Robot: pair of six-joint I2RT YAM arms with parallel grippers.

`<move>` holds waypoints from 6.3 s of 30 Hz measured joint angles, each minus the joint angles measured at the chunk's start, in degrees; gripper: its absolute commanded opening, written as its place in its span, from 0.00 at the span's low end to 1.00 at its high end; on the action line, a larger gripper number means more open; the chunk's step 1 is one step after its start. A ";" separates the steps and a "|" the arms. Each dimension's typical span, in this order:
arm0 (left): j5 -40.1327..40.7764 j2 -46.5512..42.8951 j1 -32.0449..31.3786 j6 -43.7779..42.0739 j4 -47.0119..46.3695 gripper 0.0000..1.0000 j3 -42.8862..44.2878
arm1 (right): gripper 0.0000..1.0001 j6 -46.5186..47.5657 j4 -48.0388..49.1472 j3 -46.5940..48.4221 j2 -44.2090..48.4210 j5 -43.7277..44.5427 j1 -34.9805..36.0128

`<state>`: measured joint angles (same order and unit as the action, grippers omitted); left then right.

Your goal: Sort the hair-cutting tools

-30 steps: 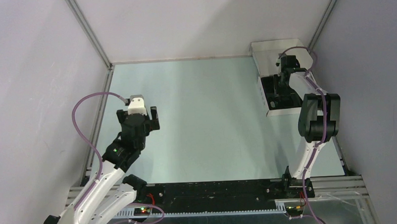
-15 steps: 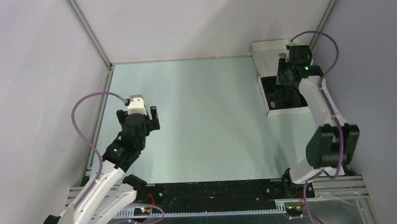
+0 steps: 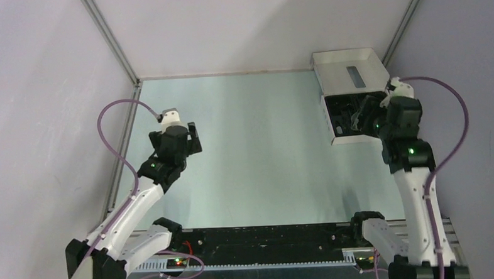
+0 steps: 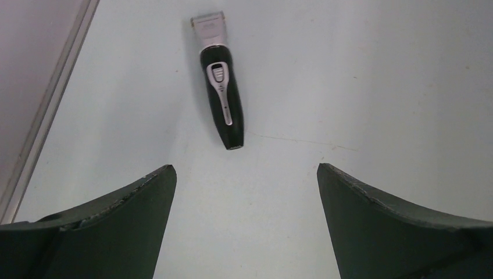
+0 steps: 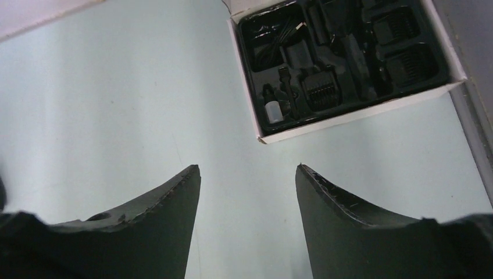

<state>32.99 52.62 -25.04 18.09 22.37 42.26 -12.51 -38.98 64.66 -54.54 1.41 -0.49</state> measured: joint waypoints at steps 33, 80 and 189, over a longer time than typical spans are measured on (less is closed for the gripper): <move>-18.84 35.54 27.85 6.80 2.16 0.84 15.58 | 0.99 -5.01 11.78 -19.17 17.46 -6.16 3.06; -28.79 29.92 -3.45 3.08 12.92 0.00 14.14 | 0.85 -21.77 19.67 -20.76 -1.01 -10.73 25.73; -44.96 10.51 -19.06 -3.78 -14.23 0.00 3.17 | 0.83 -40.13 39.21 -16.59 -1.03 -4.96 41.79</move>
<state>-11.97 63.13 -44.10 14.31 8.14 45.43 -52.64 0.23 48.07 -55.57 -3.55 41.30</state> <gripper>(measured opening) 0.451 0.822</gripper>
